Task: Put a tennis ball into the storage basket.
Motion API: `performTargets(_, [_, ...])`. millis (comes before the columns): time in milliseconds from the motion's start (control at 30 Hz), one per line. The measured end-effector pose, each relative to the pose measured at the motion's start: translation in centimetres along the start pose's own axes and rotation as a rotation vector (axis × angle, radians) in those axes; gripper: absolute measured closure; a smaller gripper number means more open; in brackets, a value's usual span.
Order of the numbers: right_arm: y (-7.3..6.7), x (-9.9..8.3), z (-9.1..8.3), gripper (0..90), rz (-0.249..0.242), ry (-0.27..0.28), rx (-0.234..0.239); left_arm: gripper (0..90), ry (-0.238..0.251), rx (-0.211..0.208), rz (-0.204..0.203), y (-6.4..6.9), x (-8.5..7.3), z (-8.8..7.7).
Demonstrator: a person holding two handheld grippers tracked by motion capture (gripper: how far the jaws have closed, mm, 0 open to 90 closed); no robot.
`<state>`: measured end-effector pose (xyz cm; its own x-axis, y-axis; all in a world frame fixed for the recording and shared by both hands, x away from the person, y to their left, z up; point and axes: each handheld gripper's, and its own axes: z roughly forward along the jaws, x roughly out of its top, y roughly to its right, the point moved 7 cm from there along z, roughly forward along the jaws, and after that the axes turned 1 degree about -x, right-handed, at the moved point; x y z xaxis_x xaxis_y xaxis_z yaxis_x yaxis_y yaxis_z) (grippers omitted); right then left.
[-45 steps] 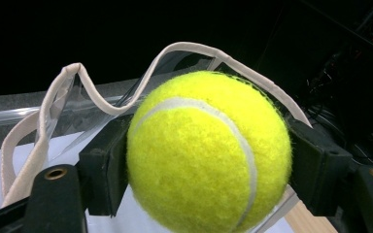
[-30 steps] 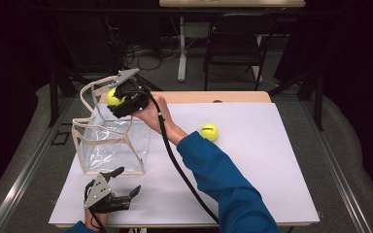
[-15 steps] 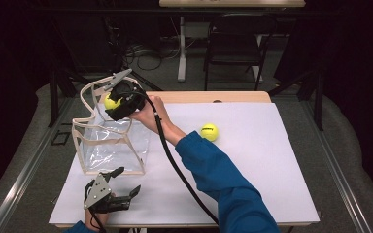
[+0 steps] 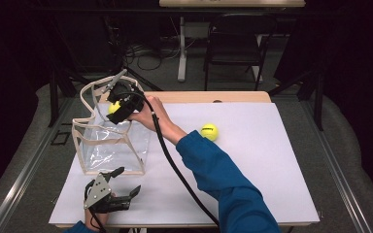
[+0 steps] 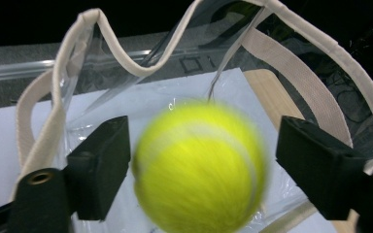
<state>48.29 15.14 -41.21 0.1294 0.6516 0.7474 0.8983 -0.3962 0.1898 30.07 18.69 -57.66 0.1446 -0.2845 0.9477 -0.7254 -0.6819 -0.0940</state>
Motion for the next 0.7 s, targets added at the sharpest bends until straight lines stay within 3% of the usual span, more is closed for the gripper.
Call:
performTargets(167, [0.3, 0.2, -0.8, 10.0, 0.013, 0.024, -0.01, 16.1, 0.0, 0.001, -0.001, 0.0, 0.0, 0.0])
performTargets(300, [0.7, 0.0, -1.7, 3.7, 0.043, 0.053, 0.018, 16.1, -0.001, 0.001, -0.001, 0.0, 0.0, 0.0])
performTargets(400, [1.0, -0.1, -2.6, 2.2, 0.058, 0.083, 0.025, 16.1, -0.001, 0.002, -0.001, 0.0, 0.0, 0.0])
performTargets(700, [1.7, -0.9, -4.8, 0.0, 0.069, 0.106, 0.017, 16.1, -0.003, 0.002, 0.003, 0.0, 0.0, 0.0])
